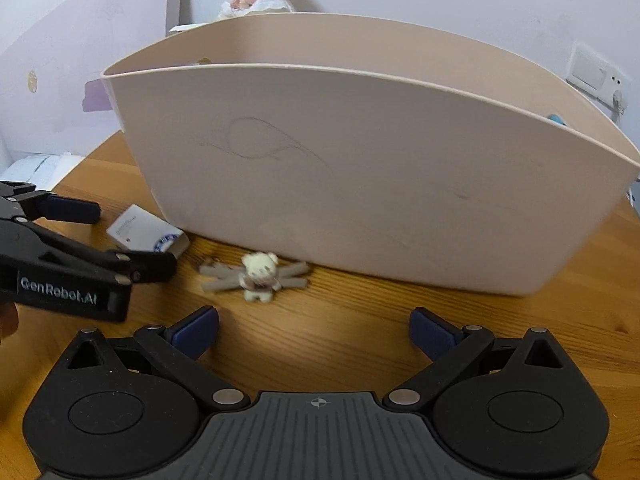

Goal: Organize objects
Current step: 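Move both tools back toward the white card box and bear figurine, then grasp the bear figurine with the right tool while the left grasps the white box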

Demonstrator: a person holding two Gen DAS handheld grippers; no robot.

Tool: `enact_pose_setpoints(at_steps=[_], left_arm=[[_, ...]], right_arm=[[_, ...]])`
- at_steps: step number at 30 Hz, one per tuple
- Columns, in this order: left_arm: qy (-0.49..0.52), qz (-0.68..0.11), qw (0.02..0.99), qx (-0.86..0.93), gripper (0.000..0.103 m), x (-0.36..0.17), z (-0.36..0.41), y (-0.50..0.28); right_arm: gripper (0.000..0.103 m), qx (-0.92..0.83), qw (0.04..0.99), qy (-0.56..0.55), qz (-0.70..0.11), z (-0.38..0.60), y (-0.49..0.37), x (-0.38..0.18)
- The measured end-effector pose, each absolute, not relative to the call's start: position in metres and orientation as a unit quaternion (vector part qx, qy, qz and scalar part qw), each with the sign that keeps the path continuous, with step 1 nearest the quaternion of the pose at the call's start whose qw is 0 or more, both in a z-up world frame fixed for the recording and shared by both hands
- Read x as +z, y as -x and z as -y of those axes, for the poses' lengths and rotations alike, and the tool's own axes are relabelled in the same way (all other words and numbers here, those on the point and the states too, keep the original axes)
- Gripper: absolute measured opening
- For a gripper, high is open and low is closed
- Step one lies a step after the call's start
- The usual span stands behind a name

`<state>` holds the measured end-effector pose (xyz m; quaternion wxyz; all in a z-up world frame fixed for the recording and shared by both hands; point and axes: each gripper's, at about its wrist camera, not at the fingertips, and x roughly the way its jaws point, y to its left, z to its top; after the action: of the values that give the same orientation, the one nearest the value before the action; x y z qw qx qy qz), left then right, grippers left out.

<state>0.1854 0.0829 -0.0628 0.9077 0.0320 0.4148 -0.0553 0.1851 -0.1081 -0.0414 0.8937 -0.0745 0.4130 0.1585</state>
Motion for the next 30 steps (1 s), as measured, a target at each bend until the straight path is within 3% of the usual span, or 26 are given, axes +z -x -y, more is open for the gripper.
enact_pose_setpoints(at_steps=[16, 19, 24, 28, 30], left_arm=[[-0.04, -0.406, 0.909, -0.085, 0.1, -0.066, -0.1, -0.199], [-0.042, -0.403, 0.91, -0.088, 0.098, -0.066, -0.101, -0.198], [-0.048, -0.399, 0.911, -0.096, 0.086, -0.063, -0.104, -0.195], [-0.05, -0.394, 0.912, -0.102, 0.075, -0.062, -0.104, -0.191], [-0.05, -0.392, 0.912, -0.107, 0.068, -0.061, -0.102, -0.189]], right_arm=[[0.103, 0.145, 0.914, 0.06, -0.375, 0.097, -0.176, -0.047], [0.095, 0.148, 0.914, 0.058, -0.372, 0.099, -0.172, -0.046], [0.082, 0.142, 0.916, 0.054, -0.371, 0.104, -0.171, -0.041], [0.056, 0.135, 0.918, 0.052, -0.368, 0.107, -0.166, -0.037], [0.055, 0.134, 0.918, 0.052, -0.37, 0.107, -0.164, -0.035]])
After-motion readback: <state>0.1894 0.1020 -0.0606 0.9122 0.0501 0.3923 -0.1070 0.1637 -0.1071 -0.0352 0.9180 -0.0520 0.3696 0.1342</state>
